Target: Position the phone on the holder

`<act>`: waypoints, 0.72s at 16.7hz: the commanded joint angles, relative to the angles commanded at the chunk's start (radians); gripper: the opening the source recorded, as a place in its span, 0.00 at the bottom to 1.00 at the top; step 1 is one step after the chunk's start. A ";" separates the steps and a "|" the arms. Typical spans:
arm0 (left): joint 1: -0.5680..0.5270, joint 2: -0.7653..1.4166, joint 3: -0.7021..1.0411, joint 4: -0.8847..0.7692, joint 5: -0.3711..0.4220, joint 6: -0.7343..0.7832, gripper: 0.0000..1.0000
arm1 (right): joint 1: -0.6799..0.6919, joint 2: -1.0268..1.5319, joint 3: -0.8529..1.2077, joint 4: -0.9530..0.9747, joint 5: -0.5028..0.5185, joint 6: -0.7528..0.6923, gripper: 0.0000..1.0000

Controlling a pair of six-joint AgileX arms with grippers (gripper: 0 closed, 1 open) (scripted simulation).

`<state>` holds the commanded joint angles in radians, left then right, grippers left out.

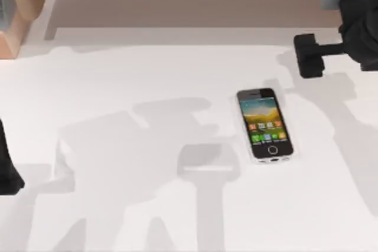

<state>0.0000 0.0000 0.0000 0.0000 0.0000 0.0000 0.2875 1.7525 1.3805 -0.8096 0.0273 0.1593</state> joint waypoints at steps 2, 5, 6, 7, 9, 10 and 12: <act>0.000 0.000 0.000 0.000 0.000 0.000 1.00 | 0.040 0.138 0.123 -0.093 -0.003 0.037 1.00; 0.000 0.000 0.000 0.000 0.000 0.000 1.00 | 0.095 0.307 0.278 -0.211 -0.012 0.095 1.00; 0.000 0.000 0.000 0.000 0.000 0.000 1.00 | 0.111 0.350 0.321 -0.244 -0.015 0.113 1.00; 0.000 0.000 0.000 0.000 0.000 0.000 1.00 | 0.127 0.387 0.359 -0.274 -0.018 0.130 1.00; 0.000 0.000 0.000 0.000 0.000 0.000 1.00 | 0.153 0.436 0.420 -0.320 -0.024 0.158 1.00; 0.000 0.000 0.000 0.000 0.000 0.000 1.00 | 0.162 0.454 0.443 -0.337 -0.026 0.169 1.00; 0.000 0.000 0.000 0.000 0.000 0.000 1.00 | 0.175 0.478 0.473 -0.359 -0.028 0.183 1.00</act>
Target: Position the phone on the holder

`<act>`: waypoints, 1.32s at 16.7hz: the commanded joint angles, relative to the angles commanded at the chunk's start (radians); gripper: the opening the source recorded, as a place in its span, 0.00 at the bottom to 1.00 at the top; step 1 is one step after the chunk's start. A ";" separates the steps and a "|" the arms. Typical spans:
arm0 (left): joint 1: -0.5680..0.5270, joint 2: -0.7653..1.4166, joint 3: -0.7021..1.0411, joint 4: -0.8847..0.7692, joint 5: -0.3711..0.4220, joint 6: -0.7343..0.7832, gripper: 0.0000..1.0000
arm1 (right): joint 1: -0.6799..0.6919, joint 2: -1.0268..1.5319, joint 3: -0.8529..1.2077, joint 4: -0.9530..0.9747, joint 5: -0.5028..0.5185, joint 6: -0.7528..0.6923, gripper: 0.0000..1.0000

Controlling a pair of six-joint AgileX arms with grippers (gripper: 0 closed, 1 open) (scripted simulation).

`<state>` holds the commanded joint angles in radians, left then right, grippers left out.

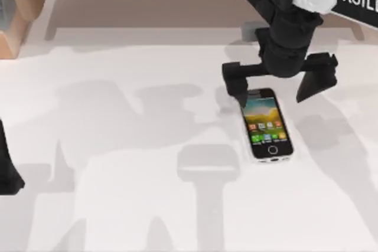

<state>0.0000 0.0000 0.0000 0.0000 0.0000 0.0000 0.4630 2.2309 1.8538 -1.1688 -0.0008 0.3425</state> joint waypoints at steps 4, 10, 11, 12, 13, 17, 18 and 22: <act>0.000 0.000 0.000 0.000 0.000 0.000 1.00 | 0.003 0.005 0.007 -0.005 -0.001 0.003 1.00; 0.000 0.000 0.000 0.000 0.000 0.000 1.00 | 0.002 0.031 -0.045 0.070 0.000 0.002 1.00; 0.000 0.000 0.000 0.000 0.000 0.000 1.00 | 0.002 0.045 -0.068 0.111 0.000 0.003 1.00; 0.000 0.000 0.000 0.000 0.000 0.000 1.00 | 0.003 0.060 -0.092 0.154 0.000 0.004 1.00; 0.000 0.000 0.000 0.000 0.000 0.000 1.00 | 0.004 0.075 -0.115 0.195 0.000 0.005 1.00; 0.000 0.000 0.000 0.000 0.000 0.000 1.00 | 0.005 0.101 -0.159 0.256 0.000 0.007 1.00; 0.000 0.000 0.000 0.000 0.000 0.000 1.00 | 0.005 0.101 -0.159 0.256 0.000 0.007 1.00; 0.000 0.000 0.000 0.000 0.000 0.000 1.00 | 0.005 0.101 -0.159 0.256 0.000 0.007 0.77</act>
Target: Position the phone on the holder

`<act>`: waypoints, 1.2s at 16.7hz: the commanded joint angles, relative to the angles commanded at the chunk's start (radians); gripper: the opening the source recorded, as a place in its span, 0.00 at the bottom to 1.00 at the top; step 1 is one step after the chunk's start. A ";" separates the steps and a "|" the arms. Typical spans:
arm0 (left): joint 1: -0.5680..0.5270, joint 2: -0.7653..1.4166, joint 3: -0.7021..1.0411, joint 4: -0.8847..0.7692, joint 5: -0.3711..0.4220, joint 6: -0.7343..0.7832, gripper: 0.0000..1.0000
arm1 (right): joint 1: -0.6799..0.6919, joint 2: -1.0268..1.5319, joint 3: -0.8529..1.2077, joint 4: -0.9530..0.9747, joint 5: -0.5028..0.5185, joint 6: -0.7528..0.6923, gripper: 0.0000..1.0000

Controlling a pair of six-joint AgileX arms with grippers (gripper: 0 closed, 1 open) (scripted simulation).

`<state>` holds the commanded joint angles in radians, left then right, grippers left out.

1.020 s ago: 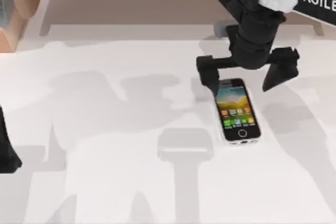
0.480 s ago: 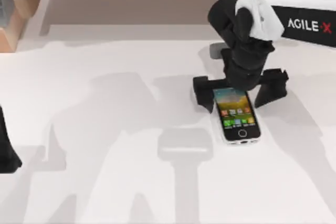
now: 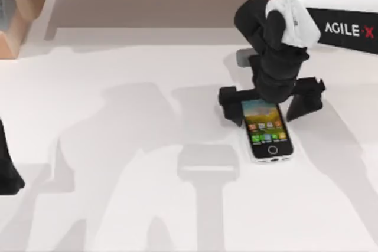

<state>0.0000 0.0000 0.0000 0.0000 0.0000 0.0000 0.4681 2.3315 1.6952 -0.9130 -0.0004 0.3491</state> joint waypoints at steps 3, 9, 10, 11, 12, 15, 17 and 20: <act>0.000 0.000 0.000 0.000 0.000 0.000 1.00 | 0.000 0.000 0.000 0.000 0.000 0.000 0.55; 0.000 0.000 0.000 0.000 0.000 0.000 1.00 | 0.000 0.000 0.000 0.000 0.000 0.000 0.10; 0.000 0.000 0.000 0.000 0.000 0.000 1.00 | 0.000 0.000 0.000 0.000 0.000 0.000 0.02; 0.000 0.000 0.000 0.000 0.000 0.000 1.00 | 0.000 0.000 0.000 0.000 0.000 0.000 0.00; 0.000 0.000 0.000 0.000 0.000 0.000 1.00 | 0.000 0.000 0.000 0.000 0.000 0.000 0.00; 0.000 0.000 0.000 0.000 0.000 0.000 1.00 | 0.000 0.000 0.000 0.000 0.000 0.000 0.00; 0.000 0.000 0.000 0.000 0.000 0.000 1.00 | 0.000 0.000 0.000 0.000 0.000 0.000 0.00; 0.000 0.000 0.000 0.000 0.000 0.000 1.00 | -0.004 -0.046 0.009 -0.026 0.022 -0.006 0.00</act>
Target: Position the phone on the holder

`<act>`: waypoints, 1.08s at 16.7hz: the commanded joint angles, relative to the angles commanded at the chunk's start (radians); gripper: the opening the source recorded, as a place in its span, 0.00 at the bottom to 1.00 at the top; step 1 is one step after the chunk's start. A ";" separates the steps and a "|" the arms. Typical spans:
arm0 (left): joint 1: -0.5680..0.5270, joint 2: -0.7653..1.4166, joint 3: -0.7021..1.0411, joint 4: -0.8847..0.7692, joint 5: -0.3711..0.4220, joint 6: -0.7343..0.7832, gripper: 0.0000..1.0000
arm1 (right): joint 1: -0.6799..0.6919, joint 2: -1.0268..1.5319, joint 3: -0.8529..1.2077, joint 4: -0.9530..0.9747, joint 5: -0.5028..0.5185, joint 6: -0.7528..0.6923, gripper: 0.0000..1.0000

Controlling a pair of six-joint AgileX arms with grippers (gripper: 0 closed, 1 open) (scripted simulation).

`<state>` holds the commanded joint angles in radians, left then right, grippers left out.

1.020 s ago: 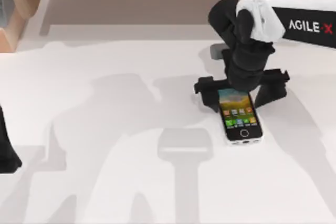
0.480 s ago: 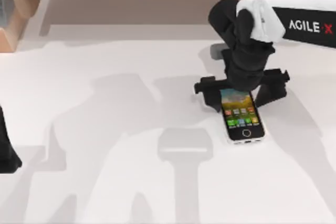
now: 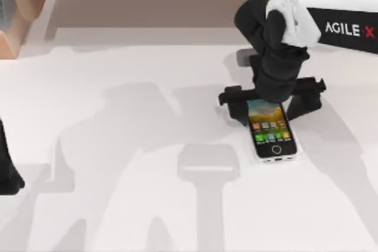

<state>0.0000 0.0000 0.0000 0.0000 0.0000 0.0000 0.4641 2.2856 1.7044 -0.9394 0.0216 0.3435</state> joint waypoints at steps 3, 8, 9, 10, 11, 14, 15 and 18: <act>0.000 0.000 0.000 0.000 0.000 0.000 1.00 | 0.000 -0.011 0.020 -0.036 0.000 0.000 0.00; 0.000 0.000 0.000 0.000 0.000 0.000 1.00 | 0.000 -0.019 0.035 -0.059 -0.001 0.001 0.00; 0.000 0.000 0.000 0.000 0.000 0.000 1.00 | 0.000 -0.019 0.035 -0.059 -0.001 0.001 0.00; 0.000 0.000 0.000 0.000 0.000 0.000 1.00 | -0.004 -0.029 0.042 -0.052 -0.002 -0.002 0.00; 0.000 0.000 0.000 0.000 0.000 0.000 1.00 | -0.012 -0.046 0.048 -0.038 -0.005 -0.008 0.00; 0.000 0.000 0.000 0.000 0.000 0.000 1.00 | -0.055 -0.129 0.026 0.031 -0.022 -0.041 0.00; 0.000 0.000 0.000 0.000 0.000 0.000 1.00 | -0.075 -0.163 0.006 0.061 -0.029 -0.056 0.00; 0.000 0.000 0.000 0.000 0.000 0.000 1.00 | -0.154 -0.267 -0.087 0.164 -0.054 -0.112 0.00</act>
<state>0.0000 0.0000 0.0000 0.0000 0.0000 0.0000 0.3105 2.0184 1.6174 -0.7751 -0.0328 0.2319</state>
